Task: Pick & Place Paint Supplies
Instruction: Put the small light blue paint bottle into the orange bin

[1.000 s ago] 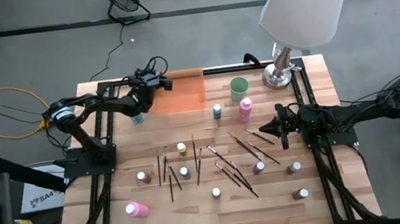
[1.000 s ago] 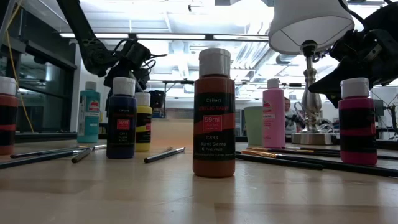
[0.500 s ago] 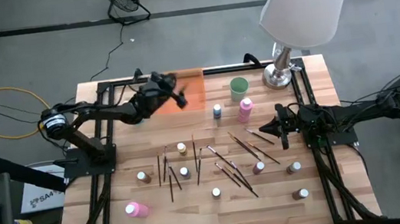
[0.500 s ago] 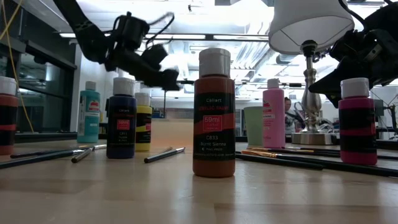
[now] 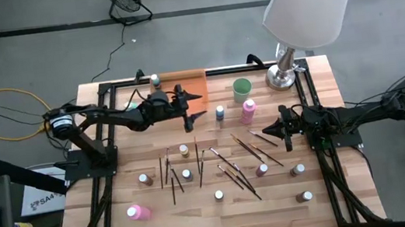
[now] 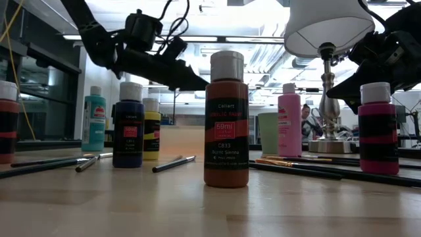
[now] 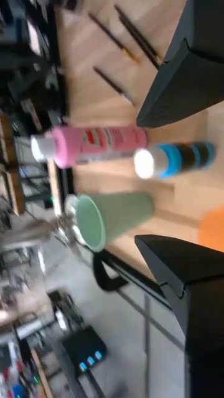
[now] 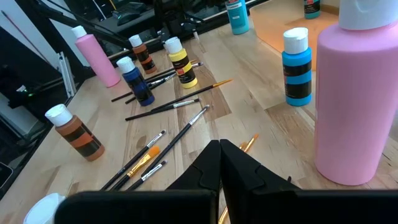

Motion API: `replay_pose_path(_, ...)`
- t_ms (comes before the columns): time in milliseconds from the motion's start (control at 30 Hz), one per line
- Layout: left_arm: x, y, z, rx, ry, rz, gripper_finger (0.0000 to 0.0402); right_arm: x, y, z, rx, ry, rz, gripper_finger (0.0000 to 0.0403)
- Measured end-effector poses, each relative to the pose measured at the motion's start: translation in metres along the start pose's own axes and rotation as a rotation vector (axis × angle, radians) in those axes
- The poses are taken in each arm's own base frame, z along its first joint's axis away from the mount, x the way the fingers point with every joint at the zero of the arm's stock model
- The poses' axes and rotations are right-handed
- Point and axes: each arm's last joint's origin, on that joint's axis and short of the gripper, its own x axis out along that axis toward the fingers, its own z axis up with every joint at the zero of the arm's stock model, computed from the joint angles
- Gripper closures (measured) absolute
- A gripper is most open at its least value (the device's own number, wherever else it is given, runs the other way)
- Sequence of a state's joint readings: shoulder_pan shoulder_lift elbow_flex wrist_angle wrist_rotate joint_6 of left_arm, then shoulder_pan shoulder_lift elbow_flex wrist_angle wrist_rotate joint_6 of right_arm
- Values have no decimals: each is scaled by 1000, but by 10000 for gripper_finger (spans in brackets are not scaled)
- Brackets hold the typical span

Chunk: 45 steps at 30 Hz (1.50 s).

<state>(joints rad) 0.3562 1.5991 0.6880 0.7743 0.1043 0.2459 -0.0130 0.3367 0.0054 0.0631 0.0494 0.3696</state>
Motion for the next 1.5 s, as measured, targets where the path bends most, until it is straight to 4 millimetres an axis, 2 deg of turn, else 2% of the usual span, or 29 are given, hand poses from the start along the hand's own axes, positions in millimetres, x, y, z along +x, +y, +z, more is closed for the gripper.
replay_pose_path(200,13,-12,-12,-5,-42,-73,112,0,0,0,0,0,0,401)
replay_pose_path(533,47,-14,-20,-24,-22,-185,112,0,0,0,0,0,0,401)
replay_pose_path(733,59,-15,-28,-31,3,-214,112,0,0,0,0,0,0,401)
replay_pose_path(1500,63,-11,-31,-32,23,-145,112,0,0,0,0,0,0,401)
